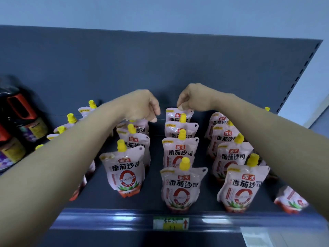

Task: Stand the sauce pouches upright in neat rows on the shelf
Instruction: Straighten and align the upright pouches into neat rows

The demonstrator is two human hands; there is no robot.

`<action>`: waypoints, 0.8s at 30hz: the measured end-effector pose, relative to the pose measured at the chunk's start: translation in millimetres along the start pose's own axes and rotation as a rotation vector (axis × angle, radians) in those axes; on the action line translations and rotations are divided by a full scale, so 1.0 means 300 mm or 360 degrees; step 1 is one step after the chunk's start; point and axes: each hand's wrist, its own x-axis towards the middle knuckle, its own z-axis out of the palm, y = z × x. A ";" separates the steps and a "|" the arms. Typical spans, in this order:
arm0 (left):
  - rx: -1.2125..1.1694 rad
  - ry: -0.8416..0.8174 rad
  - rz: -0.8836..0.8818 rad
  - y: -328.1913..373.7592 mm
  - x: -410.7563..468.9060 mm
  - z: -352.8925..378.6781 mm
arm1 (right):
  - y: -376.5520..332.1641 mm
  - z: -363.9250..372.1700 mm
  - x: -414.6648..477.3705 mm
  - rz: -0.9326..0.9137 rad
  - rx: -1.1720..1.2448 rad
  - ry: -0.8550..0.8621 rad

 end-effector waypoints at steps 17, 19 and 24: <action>-0.0222 -0.0314 -0.0190 -0.316 -0.294 0.098 | -0.337 0.259 0.037 0.0007 -0.0124 -0.0555; -0.0284 -0.0299 -0.0228 -0.338 -0.295 0.143 | -0.342 0.278 0.035 0.0067 -0.0181 -0.0551; -0.0346 -0.0376 -0.0179 -0.355 -0.321 0.151 | -0.357 0.309 0.032 0.0111 -0.0274 -0.0513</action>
